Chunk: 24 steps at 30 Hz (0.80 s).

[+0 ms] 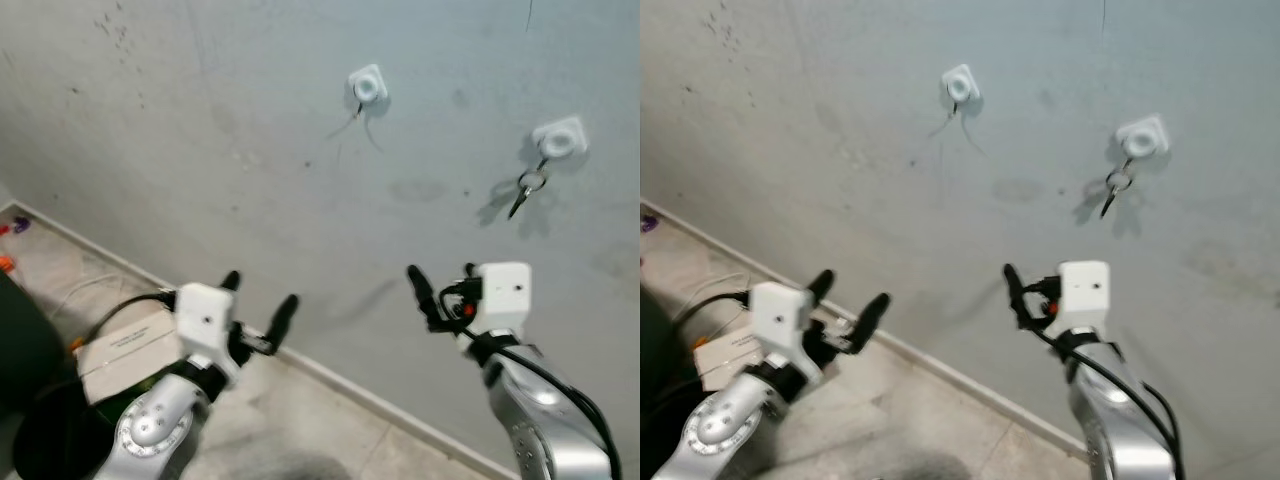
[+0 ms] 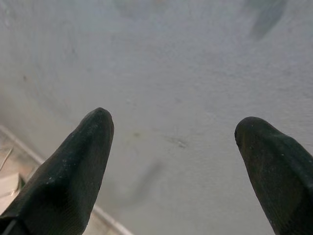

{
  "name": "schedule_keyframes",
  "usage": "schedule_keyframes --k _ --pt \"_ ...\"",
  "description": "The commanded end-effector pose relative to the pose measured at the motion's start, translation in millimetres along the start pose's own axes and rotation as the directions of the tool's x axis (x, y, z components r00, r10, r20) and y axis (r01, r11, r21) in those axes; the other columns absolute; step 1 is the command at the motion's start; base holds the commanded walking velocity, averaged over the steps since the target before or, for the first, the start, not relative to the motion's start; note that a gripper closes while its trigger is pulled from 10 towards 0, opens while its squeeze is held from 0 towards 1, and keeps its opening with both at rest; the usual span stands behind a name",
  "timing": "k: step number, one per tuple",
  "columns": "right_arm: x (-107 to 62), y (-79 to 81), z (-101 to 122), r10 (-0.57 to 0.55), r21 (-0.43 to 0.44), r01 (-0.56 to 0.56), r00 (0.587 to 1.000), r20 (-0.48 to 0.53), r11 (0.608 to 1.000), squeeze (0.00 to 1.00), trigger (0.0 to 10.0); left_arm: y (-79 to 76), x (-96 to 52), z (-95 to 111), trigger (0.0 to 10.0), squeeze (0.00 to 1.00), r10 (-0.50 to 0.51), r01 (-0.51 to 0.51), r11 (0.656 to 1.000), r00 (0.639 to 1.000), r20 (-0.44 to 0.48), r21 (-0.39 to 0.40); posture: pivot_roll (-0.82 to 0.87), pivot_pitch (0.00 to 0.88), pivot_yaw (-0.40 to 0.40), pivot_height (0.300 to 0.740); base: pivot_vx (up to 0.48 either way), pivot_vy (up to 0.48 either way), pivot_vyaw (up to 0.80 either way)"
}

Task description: Hang keys on a hook

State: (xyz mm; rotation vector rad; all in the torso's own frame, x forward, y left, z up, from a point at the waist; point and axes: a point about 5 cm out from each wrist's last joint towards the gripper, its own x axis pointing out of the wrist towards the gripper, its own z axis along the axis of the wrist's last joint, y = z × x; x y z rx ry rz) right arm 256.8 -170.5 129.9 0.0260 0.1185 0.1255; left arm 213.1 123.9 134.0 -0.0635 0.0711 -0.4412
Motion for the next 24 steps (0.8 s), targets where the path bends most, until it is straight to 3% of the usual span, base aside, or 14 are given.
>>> schedule_keyframes --k 1,18,24 --pt "1.4 5.3 3.8 0.013 0.011 -0.014 1.0 0.015 1.0 0.0 10.0 4.9 -2.0 3.7 10.0 0.0 0.008 -0.008 1.0 1.0 0.003 0.02 0.02 0.105 0.002 0.74 0.0 0.454 0.0" --pt "5.3 6.0 6.3 0.016 0.01 -0.016 1.0 0.02 1.0 0.0 10.0 4.7 0.8 4.1 10.0 0.0 -0.001 0.001 1.0 1.0 0.002 0.029 0.03 0.101 0.004 0.74 0.0 0.456 0.0" --pt "6.7 5.9 6.8 0.011 0.011 -0.012 1.0 0.022 1.0 0.0 10.0 3.8 1.4 3.8 10.0 0.0 -0.005 0.005 0.999 1.0 0.001 0.042 0.03 0.101 0.005 0.74 0.0 0.0 0.0"
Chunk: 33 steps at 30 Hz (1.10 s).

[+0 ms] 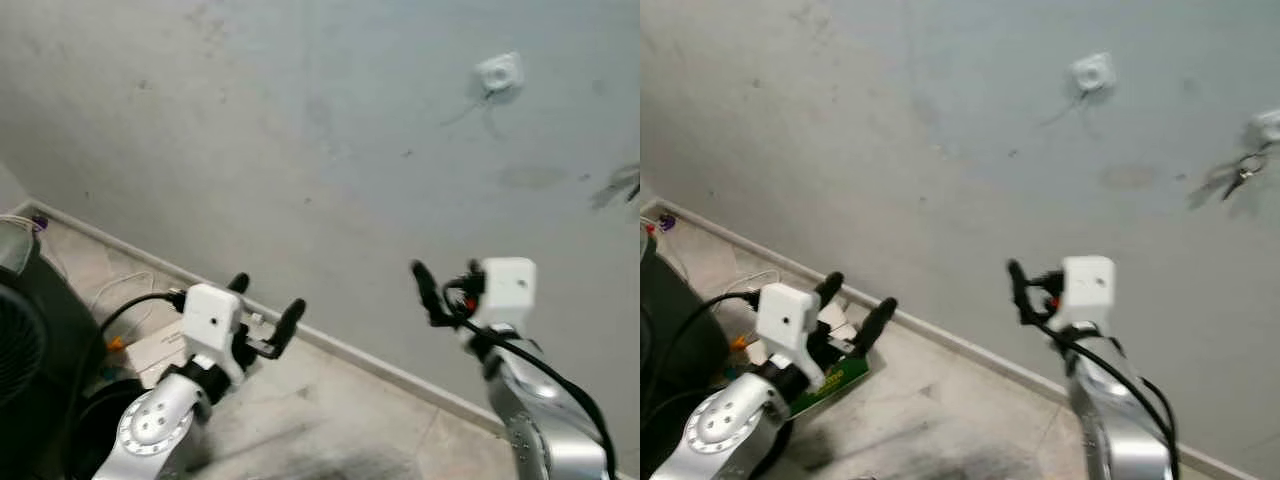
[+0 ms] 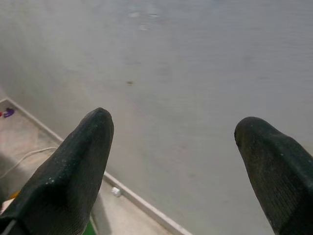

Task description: Hang keys on a hook

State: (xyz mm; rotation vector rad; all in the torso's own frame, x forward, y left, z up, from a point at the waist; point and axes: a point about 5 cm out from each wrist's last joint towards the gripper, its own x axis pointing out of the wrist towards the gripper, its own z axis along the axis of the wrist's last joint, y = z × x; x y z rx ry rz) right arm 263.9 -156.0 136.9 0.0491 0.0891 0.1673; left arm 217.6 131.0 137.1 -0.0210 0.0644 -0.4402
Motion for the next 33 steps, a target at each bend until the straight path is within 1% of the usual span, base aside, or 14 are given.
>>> schedule_keyframes --k 1,9,12,15,18,33 --pt "-1.7 -7.9 -0.5 -0.033 -0.008 0.033 0.999 -0.008 0.999 0.0 10.0 -4.2 0.6 0.2 10.0 0.0 -0.007 0.007 1.0 1.0 0.004 -0.002 0.03 0.101 0.005 0.74 0.0 0.0 0.0" --pt "1.3 -8.2 1.3 -0.03 -0.006 0.03 1.0 -0.007 1.0 0.0 10.0 -4.6 3.2 0.5 10.0 0.0 -0.012 0.012 1.0 1.0 0.006 -0.012 0.03 0.112 0.004 0.74 0.0 0.0 0.0" --pt "2.9 -9.5 2.2 -0.03 -0.009 0.03 1.0 -0.01 1.0 0.0 10.0 -4.5 4.9 1.1 10.0 0.0 0.0 0.0 1.0 1.0 0.011 -0.012 0.02 0.111 0.001 0.74 0.0 0.0 0.0" --pt "3.1 -8.8 3.1 -0.025 -0.014 0.025 1.0 -0.009 1.0 0.0 10.0 -4.8 5.0 0.3 10.0 0.0 0.004 -0.003 1.0 1.0 0.011 -0.024 0.02 0.113 -0.001 0.74 0.0 0.0 -0.51" --pt "3.3 -8.3 3.5 -0.022 -0.014 0.021 1.0 -0.009 1.0 0.0 10.0 -5.7 5.0 -1.0 10.0 0.0 0.004 -0.003 1.0 1.0 0.009 -0.019 0.01 0.115 -0.002 0.74 0.0 0.0 -0.72" --pt "1.8 -8.0 3.9 -0.015 -0.023 0.014 1.0 -0.007 1.0 0.0 10.0 -6.8 4.6 -0.8 10.0 0.0 -0.002 0.002 1.0 1.0 -0.003 -0.015 0.01 0.118 0.001 0.74 0.0 0.0 0.0"
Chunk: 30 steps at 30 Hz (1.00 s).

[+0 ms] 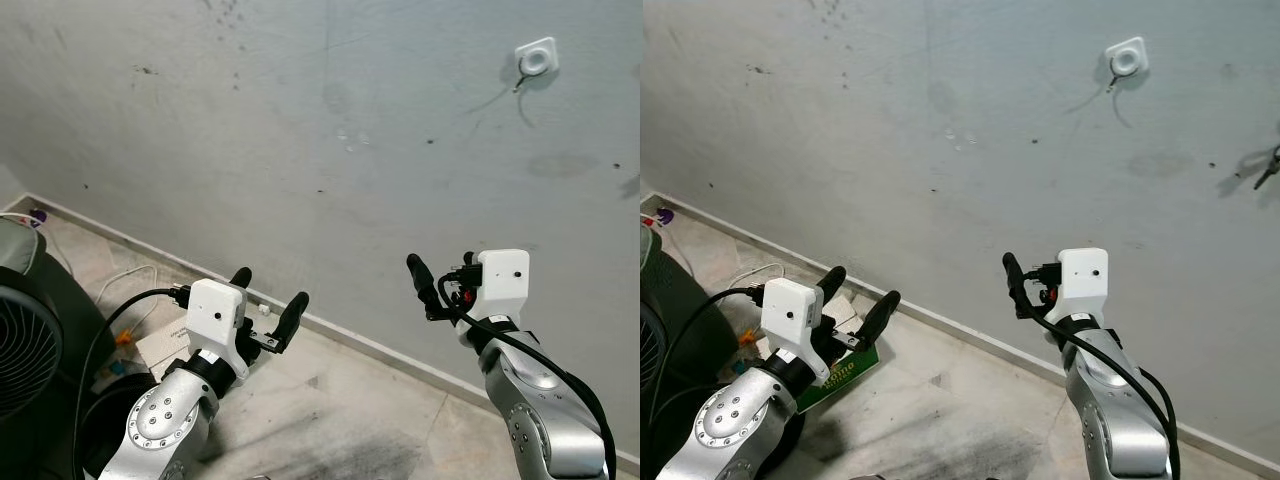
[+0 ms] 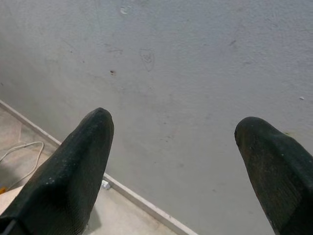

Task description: Hang keys on a hook

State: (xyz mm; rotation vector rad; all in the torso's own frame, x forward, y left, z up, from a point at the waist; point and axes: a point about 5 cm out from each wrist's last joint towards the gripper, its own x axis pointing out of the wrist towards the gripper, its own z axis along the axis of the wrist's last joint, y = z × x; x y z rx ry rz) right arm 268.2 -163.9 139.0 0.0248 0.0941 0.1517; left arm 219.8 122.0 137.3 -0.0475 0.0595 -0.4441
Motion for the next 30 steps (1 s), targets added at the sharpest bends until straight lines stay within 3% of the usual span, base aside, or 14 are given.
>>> schedule_keyframes --k 1,30 --pt "-0.9 0.4 0.8 0.003 0.001 -0.003 1.0 -0.001 1.0 0.0 10.0 0.7 -1.6 -1.1 10.0 0.0 0.004 -0.004 1.0 1.0 -0.013 0.01 0.01 0.118 0.001 0.74 0.0 0.0 0.0" --pt "-0.6 1.5 1.2 0.007 0.002 -0.007 1.0 -0.002 1.0 0.0 10.0 0.9 -2.6 -3.0 10.0 0.0 0.001 -0.001 1.0 1.0 -0.024 0.012 0.01 0.119 0.0 0.74 0.0 0.0 0.0"
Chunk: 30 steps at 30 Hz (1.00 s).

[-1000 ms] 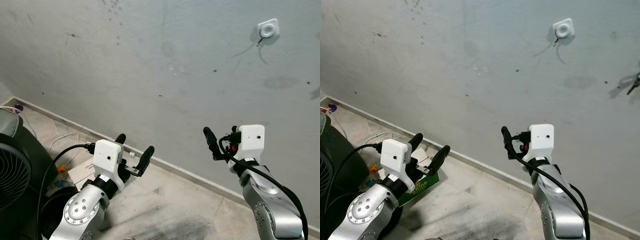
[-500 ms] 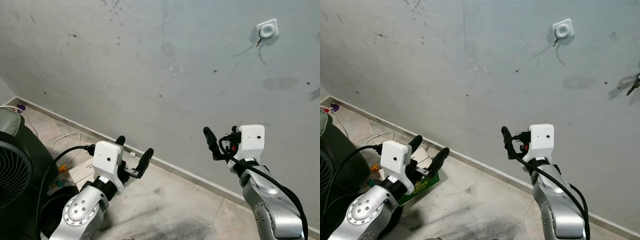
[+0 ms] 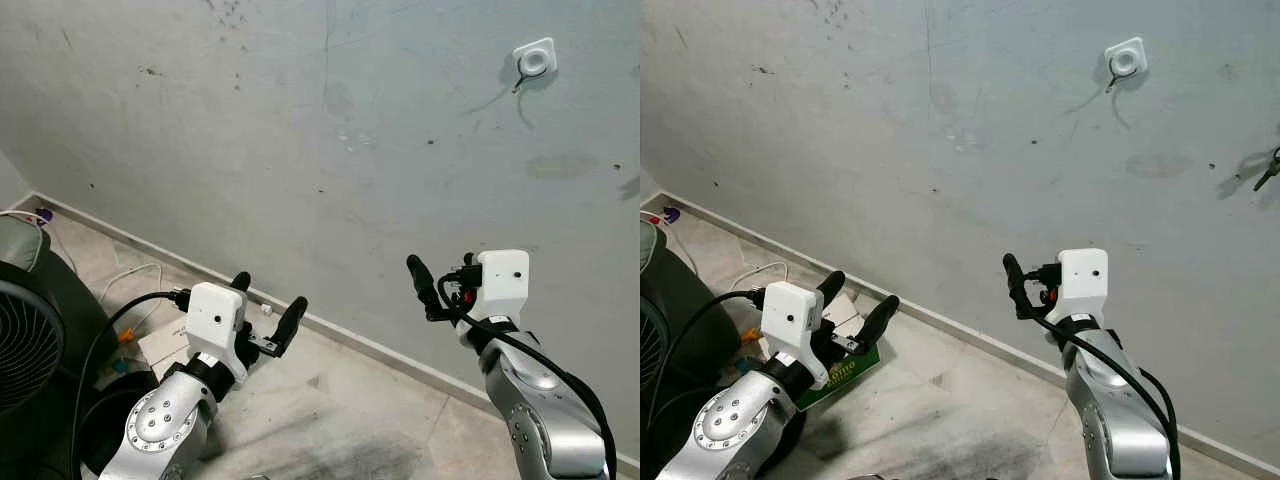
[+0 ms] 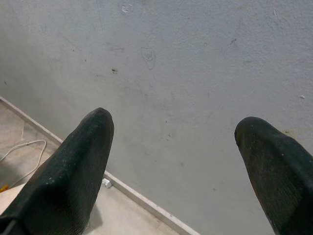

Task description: Hang keys on a hook

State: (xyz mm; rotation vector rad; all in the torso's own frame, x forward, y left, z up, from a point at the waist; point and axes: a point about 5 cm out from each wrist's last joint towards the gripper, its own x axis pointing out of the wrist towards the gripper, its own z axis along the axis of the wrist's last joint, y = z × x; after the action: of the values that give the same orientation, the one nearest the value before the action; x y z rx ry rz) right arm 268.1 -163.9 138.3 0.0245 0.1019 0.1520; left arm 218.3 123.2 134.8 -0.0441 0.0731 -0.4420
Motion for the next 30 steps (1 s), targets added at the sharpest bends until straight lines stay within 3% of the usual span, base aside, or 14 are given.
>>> schedule_keyframes --k 1,8,20,30 --pt "-0.4 1.6 2.0 0.007 0.002 -0.007 1.0 0.005 1.0 0.0 10.0 0.7 -0.8 -0.4 10.0 0.0 -0.001 0.001 1.0 1.0 -0.01 0.013 0.01 0.119 0.002 0.74 0.0 0.0 0.0" --pt "-0.2 1.9 0.9 0.005 0.006 -0.005 1.0 0.001 1.0 0.0 10.0 1.1 -0.6 -0.6 10.0 0.0 -0.001 0.001 1.0 1.0 -0.012 0.016 0.01 0.12 0.003 0.74 0.0 0.0 0.0" --pt "1.3 1.3 0.8 0.006 0.008 -0.006 1.0 0.002 1.0 0.0 10.0 1.3 0.3 -0.1 10.0 0.0 0.0 0.001 1.0 1.0 -0.01 0.017 0.01 0.11 0.001 0.74 0.0 -0.265 0.0" --pt "1.1 0.6 1.2 0.008 0.004 -0.008 1.0 0.0 1.0 0.0 10.0 0.2 0.4 -0.5 10.0 0.0 -0.001 0.001 1.0 1.0 -0.01 0.013 0.01 0.11 -0.003 0.74 -0.217 -0.264 0.0"
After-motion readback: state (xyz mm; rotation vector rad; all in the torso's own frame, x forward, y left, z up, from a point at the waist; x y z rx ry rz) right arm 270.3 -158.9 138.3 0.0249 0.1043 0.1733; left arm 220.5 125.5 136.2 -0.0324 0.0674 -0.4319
